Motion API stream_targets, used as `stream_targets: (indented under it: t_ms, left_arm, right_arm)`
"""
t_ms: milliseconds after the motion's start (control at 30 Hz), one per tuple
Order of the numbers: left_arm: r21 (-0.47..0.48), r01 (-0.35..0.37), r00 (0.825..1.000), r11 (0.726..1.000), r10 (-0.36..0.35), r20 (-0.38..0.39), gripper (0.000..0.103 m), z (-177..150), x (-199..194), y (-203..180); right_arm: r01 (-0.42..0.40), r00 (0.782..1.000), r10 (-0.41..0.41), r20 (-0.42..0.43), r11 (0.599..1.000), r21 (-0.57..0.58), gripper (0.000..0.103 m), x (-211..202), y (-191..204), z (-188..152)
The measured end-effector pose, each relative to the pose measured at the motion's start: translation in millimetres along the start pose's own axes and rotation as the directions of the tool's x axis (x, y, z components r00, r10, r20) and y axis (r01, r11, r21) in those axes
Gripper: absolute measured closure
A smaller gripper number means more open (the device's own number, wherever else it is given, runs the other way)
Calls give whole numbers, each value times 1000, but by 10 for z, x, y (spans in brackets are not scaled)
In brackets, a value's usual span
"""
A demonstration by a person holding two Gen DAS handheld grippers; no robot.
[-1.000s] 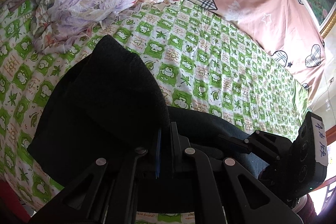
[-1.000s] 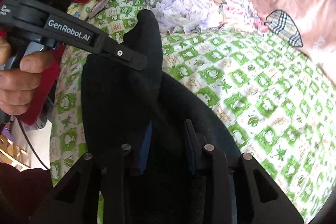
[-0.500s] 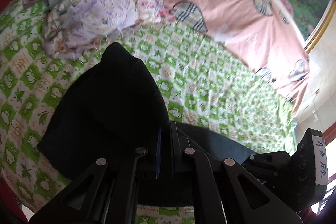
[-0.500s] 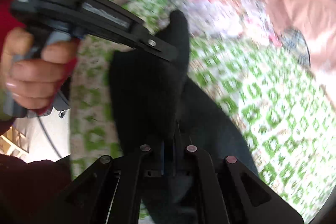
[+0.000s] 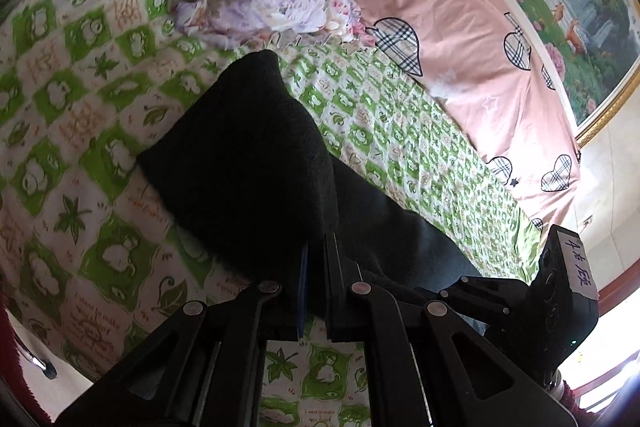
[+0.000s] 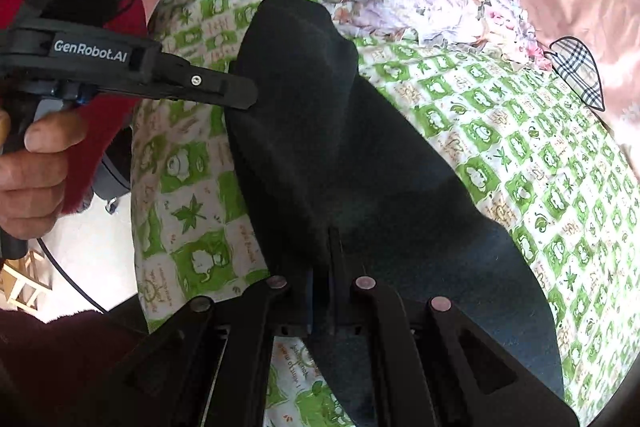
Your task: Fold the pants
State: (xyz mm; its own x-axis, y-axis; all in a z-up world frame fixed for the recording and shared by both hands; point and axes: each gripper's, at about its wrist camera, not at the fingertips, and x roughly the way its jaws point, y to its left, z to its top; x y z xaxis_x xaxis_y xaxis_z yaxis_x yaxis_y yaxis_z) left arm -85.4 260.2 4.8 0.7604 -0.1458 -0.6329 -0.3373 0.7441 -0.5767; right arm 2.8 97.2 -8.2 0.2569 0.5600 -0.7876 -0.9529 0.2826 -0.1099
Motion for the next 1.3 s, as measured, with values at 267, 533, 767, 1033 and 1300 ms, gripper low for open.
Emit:
stream_targets:
  t_ms: [267, 533, 767, 1033, 1300]
  left_arm:
    - [-9, -56, 998, 998, 56, -20, 97, -135, 54, 128]
    - [-80, -130, 991, 988, 129, -25, 81, -156, -118, 307]
    - [-141, -160, 987, 977, 156, -44, 46, 4, -174, 377]
    - [-142, -246, 969, 959, 239, -67, 42, 293, -19, 413]
    - [-156, -255, 966, 954, 244, -85, 43, 455, 146, 543]
  right_arm:
    - [-61, 998, 61, -16, 998, -5, 88, 13, -3, -21]
    - [-186, 982, 183, 42, 978, 93, 81, -143, -188, -53]
    - [-247, 965, 214, 149, 933, 262, 78, -290, -599, -4]
    - [-186, 979, 129, 158, 884, 428, 77, -113, -1161, 174]
    - [-188, 982, 182, 59, 866, 464, 77, 354, -1489, 267]
